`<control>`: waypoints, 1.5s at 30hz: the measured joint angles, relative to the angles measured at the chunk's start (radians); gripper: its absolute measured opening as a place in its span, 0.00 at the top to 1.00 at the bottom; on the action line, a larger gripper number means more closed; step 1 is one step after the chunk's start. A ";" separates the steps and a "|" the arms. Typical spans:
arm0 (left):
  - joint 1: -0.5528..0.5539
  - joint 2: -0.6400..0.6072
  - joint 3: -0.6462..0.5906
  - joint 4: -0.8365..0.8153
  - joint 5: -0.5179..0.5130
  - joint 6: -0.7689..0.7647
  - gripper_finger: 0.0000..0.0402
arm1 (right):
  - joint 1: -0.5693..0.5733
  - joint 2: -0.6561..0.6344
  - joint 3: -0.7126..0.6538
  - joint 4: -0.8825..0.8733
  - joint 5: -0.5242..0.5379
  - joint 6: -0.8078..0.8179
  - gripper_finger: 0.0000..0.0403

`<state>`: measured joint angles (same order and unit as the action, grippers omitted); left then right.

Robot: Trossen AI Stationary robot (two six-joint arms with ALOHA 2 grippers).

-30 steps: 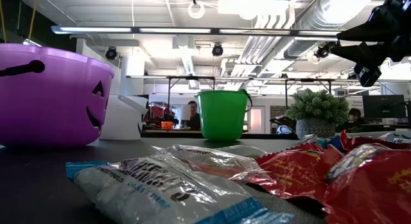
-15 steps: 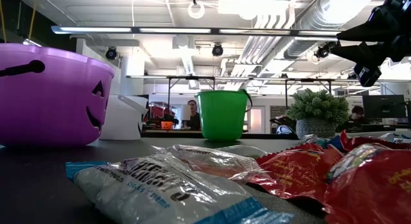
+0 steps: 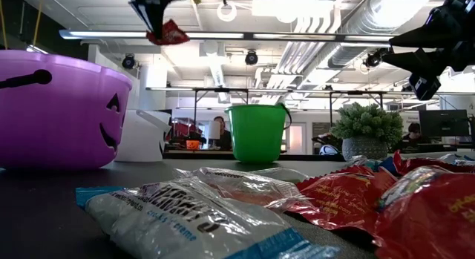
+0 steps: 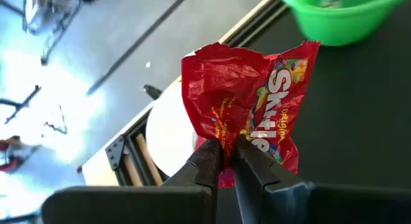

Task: Sort candy
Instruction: Put the red candy into the white bucket

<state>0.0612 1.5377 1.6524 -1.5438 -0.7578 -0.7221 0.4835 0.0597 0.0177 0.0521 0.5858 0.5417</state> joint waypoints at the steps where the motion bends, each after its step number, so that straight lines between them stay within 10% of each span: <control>1: 0.043 -0.001 0.000 0.013 0.020 0.031 0.95 | 0.000 0.000 0.000 0.000 0.000 0.000 0.69; 15: 0.487 -0.001 -0.161 0.234 0.348 0.321 0.95 | 0.000 0.000 0.000 0.000 0.000 0.000 0.69; 45: 0.648 -0.035 -0.410 0.464 0.491 0.254 0.81 | 0.000 0.000 0.000 0.000 0.004 0.000 0.69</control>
<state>0.7090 1.5024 1.2423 -1.0797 -0.2672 -0.4679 0.4833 0.0597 0.0175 0.0521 0.5898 0.5417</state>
